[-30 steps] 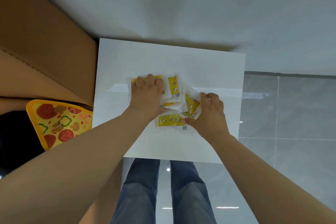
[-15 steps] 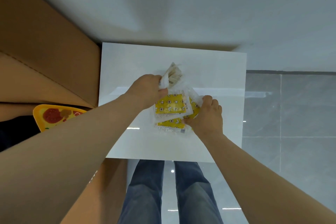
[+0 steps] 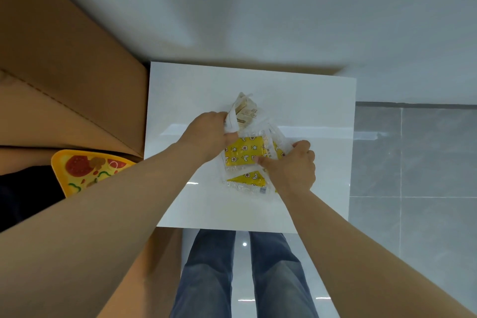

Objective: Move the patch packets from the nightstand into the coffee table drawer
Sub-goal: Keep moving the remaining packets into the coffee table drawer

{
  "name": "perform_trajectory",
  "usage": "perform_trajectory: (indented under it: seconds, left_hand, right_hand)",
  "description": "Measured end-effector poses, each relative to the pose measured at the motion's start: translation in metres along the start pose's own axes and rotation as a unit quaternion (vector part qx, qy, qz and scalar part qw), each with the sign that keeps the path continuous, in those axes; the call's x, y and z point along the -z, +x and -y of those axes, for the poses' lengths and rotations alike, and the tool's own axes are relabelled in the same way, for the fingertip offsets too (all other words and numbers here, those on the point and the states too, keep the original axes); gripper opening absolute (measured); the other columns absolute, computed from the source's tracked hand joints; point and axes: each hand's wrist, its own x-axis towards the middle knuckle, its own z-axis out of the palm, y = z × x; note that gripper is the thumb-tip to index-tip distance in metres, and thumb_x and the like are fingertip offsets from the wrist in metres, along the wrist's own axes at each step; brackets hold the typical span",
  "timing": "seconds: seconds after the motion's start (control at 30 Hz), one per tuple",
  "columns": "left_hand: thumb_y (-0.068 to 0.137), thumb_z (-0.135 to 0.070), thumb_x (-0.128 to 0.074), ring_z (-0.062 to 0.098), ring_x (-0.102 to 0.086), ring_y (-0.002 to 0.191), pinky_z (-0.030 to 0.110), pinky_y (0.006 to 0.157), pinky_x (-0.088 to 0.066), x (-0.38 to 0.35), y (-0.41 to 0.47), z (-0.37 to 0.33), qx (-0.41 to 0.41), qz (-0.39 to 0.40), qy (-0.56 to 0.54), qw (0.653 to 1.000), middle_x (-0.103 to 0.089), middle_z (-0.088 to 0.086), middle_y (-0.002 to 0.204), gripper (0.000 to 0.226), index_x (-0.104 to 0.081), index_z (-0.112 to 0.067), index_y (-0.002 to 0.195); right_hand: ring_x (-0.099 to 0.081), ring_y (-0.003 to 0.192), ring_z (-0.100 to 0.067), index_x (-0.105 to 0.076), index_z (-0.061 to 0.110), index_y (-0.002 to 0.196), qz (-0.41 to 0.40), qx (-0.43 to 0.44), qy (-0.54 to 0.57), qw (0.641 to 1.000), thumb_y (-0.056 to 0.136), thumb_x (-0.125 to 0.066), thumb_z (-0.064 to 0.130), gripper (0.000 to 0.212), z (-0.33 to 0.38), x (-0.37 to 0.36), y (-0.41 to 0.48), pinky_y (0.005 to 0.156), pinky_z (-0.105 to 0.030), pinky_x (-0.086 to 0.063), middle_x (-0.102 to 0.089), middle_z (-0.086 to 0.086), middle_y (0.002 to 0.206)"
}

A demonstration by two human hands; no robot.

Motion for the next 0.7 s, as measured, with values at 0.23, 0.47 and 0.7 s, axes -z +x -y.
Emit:
perform_trajectory:
  seconds: [0.23,0.47,0.7]
  left_hand:
    - [0.089,-0.025,-0.058,0.018,-0.053,0.087,0.025,0.071,-0.038,0.002,-0.005,-0.001,0.024,-0.02,-0.053,0.998,-0.062,0.006,0.101,0.027,-0.06,-0.009,0.11]
    - [0.089,-0.025,-0.057,0.019,-0.057,0.085,0.026,0.067,-0.042,-0.001,-0.01,0.002,0.064,-0.023,-0.105,0.992,-0.062,0.002,0.093,0.017,-0.062,-0.012,0.098]
    - [0.092,-0.022,-0.055,0.018,-0.056,0.084,0.024,0.064,-0.045,0.005,-0.059,0.009,0.153,-0.011,-0.228,0.962,-0.061,-0.002,0.085,0.012,-0.062,-0.013,0.097]
  right_hand:
    - [-0.065,0.081,-0.022,-0.061,0.012,0.093,0.117,0.023,0.031,0.992,0.066,-0.08,0.045,0.046,-0.001,0.002,0.006,0.067,-0.034,-0.053,-0.066,-0.002,0.089]
    - [-0.066,0.067,-0.017,-0.066,0.015,0.083,0.168,0.031,0.085,0.982,0.071,-0.079,0.032,0.024,0.0,0.016,0.0,0.062,-0.029,-0.053,-0.069,-0.002,0.08]
    - [-0.068,0.077,-0.022,-0.064,0.015,0.089,0.149,0.045,0.122,0.98,0.078,-0.074,0.026,0.019,-0.005,0.052,-0.021,0.074,-0.038,-0.058,-0.07,-0.003,0.086]
